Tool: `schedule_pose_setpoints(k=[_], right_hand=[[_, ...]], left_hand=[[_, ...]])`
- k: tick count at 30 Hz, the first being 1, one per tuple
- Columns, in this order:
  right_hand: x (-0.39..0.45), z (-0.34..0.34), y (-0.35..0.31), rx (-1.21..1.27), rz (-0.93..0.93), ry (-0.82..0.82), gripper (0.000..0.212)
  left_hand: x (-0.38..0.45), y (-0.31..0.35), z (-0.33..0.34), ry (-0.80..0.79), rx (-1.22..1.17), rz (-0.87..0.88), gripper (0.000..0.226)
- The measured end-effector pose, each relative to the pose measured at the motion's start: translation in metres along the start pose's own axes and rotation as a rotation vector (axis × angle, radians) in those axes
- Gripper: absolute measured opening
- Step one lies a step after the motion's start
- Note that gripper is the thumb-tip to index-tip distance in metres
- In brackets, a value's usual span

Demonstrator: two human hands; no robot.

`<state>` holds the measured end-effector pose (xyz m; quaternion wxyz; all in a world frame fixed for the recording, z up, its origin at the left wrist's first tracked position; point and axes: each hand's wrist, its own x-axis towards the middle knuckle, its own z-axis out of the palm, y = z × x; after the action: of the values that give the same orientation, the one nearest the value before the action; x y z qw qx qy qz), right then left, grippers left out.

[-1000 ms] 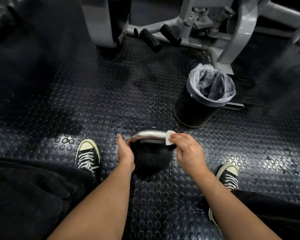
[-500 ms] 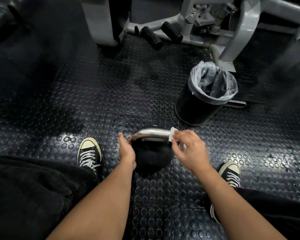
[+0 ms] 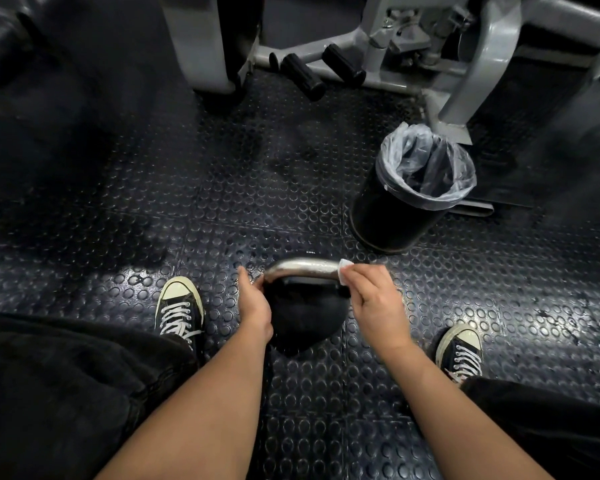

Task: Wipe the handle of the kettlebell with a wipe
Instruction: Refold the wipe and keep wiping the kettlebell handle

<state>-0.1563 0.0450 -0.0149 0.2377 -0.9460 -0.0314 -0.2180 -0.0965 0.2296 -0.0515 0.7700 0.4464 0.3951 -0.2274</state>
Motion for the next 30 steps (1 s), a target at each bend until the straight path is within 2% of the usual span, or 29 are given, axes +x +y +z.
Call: schedule_pose_setpoints(k=[4,9,13,18,21,24,30], right_hand=[[-0.003,-0.002,0.006,0.003,0.070,0.043,0.016],[-0.002,0.008,-0.005,-0.014,0.011,-0.007,0.018],[-0.007,0.003,0.002,0.005,0.074,0.023,0.013],[-0.003,0.013,-0.009,-0.015,0.011,0.008,0.014],[-0.010,0.014,-0.005,-0.017,0.060,-0.003,0.012],[-0.012,0.008,-0.003,-0.004,0.119,0.047,0.012],[-0.011,0.013,-0.006,-0.031,0.072,-0.006,0.012]], left_hand=[[-0.002,0.001,-0.001,0.016,-0.008,0.015,0.065],[-0.003,0.001,0.001,0.030,-0.019,0.009,0.067],[-0.005,0.002,0.001,0.019,-0.019,-0.002,0.070],[-0.006,0.003,0.001,0.030,-0.010,0.005,0.068],[-0.004,0.002,0.000,0.032,-0.004,0.018,0.071],[-0.004,0.001,0.000,0.028,-0.005,0.016,0.068],[0.000,0.001,0.002,-0.011,0.000,0.002,0.062]])
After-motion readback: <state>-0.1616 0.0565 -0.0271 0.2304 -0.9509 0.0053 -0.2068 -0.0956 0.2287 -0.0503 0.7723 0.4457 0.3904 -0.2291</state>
